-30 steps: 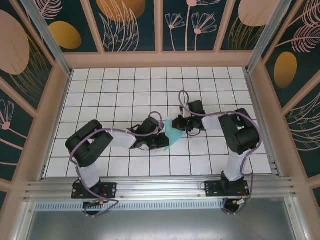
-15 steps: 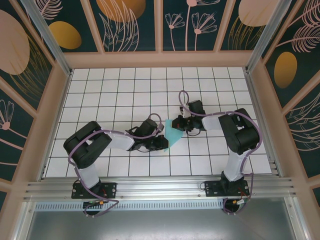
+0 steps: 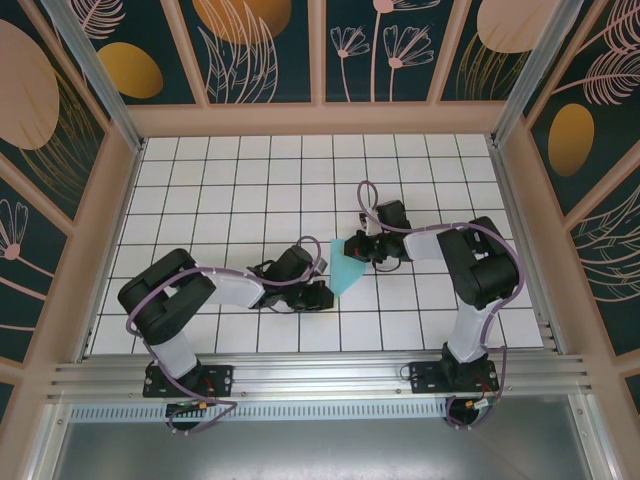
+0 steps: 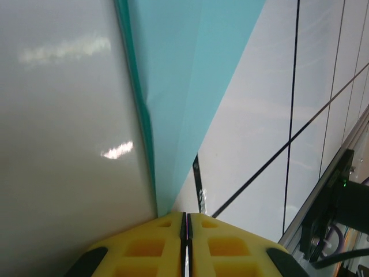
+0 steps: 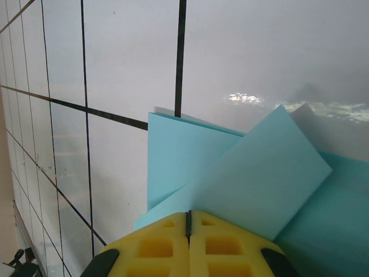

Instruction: Fold a paper plane with a square sheet of paper (pick it up from the middle)

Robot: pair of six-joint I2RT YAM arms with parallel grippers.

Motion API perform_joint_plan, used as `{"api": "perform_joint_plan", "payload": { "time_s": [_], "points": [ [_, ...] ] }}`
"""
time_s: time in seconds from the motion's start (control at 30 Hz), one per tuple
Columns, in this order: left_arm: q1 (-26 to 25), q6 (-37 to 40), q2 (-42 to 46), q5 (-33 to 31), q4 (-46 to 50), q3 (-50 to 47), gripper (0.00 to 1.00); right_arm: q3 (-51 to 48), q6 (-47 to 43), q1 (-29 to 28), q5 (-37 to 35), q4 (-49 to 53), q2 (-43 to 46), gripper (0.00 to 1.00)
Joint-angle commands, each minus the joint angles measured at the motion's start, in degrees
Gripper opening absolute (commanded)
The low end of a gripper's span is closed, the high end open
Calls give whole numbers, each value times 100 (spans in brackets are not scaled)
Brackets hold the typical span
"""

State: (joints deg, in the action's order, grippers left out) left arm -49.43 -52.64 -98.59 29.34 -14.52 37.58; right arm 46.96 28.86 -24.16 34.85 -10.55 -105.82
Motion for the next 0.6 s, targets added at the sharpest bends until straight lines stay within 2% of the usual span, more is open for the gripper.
{"api": "perform_joint_plan", "payload": {
  "time_s": [0.0,0.13,0.27,0.47,0.57],
  "points": [
    [-95,134,301,131,1012,-190,13,-137,-108,-39,-422,544,-227,3],
    [-69,62,849,-247,1033,-90,13,-4,-153,-34,-248,656,-48,3],
    [66,-31,1023,-725,1150,285,13,204,-170,-40,-76,831,211,5],
    [286,14,639,-1251,1150,1028,12,379,-223,-36,-112,1132,764,9],
    [293,63,284,-1288,1127,1464,14,274,-219,-23,-449,1296,1119,13]
  ]
}}
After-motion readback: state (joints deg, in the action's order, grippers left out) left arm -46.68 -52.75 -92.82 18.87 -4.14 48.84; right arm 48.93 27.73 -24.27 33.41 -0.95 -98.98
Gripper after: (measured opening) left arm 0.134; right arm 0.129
